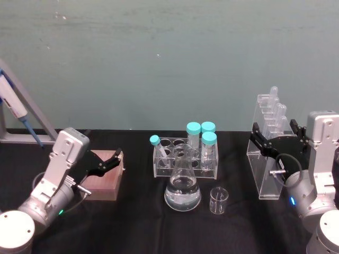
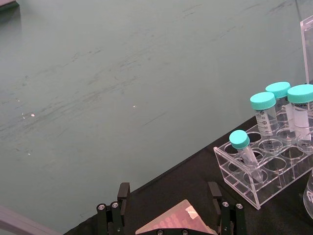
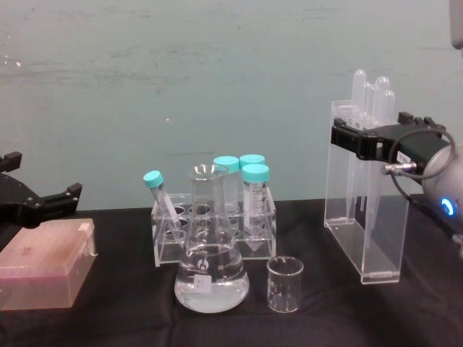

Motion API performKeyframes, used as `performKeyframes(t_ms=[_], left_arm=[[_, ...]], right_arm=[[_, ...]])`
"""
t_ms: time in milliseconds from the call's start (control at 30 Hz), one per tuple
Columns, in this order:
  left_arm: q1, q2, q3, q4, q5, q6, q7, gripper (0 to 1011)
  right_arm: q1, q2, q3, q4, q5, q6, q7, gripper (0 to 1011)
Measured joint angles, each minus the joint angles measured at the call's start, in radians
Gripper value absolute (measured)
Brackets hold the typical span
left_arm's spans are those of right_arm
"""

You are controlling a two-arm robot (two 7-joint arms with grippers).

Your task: Place the experimental apparatus aside using one hand.

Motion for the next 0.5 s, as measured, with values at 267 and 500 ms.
performKeyframes(t_ms=[267,500], left_arm=[[0.0,0.0,0.0,0.0,0.0,0.0,0.0,1000],[0.0,0.0,0.0,0.0,0.0,0.0,0.0,1000]], right_arm=[[0.0,0.0,0.0,-0.001,-0.001,0.001,-0.001,965],[0.0,0.0,0.0,-0.001,-0.001,0.001,-0.002,789]])
